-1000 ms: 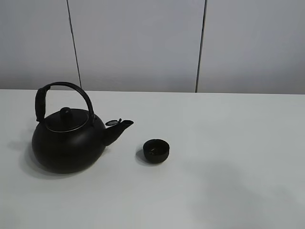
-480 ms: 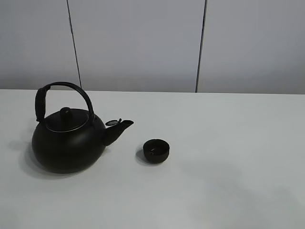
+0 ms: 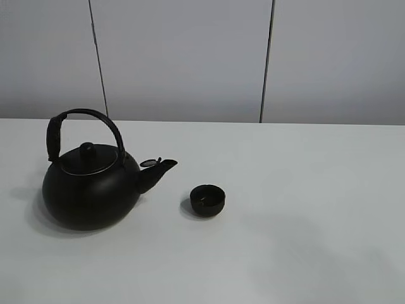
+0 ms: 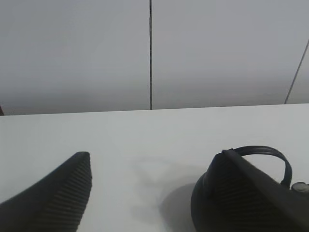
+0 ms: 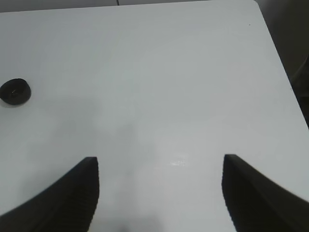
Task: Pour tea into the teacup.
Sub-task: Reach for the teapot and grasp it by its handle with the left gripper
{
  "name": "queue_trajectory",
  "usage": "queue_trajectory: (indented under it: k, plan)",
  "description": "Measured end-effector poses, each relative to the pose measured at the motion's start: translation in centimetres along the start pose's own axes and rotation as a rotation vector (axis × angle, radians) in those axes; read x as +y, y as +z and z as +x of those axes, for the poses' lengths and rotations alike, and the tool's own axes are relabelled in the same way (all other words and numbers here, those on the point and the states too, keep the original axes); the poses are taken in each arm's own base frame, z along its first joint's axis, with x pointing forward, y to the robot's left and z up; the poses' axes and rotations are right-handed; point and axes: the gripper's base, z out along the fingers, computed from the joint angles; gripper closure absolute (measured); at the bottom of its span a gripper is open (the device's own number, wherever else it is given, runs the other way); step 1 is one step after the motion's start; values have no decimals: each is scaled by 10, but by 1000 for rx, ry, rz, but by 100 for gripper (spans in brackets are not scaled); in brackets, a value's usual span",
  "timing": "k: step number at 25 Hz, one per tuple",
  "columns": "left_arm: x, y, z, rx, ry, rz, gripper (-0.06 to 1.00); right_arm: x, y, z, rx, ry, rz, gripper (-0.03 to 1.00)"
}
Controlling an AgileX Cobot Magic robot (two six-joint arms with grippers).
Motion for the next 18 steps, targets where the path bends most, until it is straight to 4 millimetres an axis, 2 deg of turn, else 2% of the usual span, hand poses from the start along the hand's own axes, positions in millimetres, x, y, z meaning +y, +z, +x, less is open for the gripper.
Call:
queue_trajectory:
  k: [5,10,13,18]
  plan:
    - [-4,1,2,-3,-45,42,42,0,0,0,-1,0,0,47]
    - [-7,13,10,60,-88,66,42,0,0,0,-1,0,0,47]
    - [-10,25,16,81,-155,96,42,0,0,0,-2,0,0,47]
    - [-24,58,39,129,-62,238,42,0,0,0,-1,0,0,47]
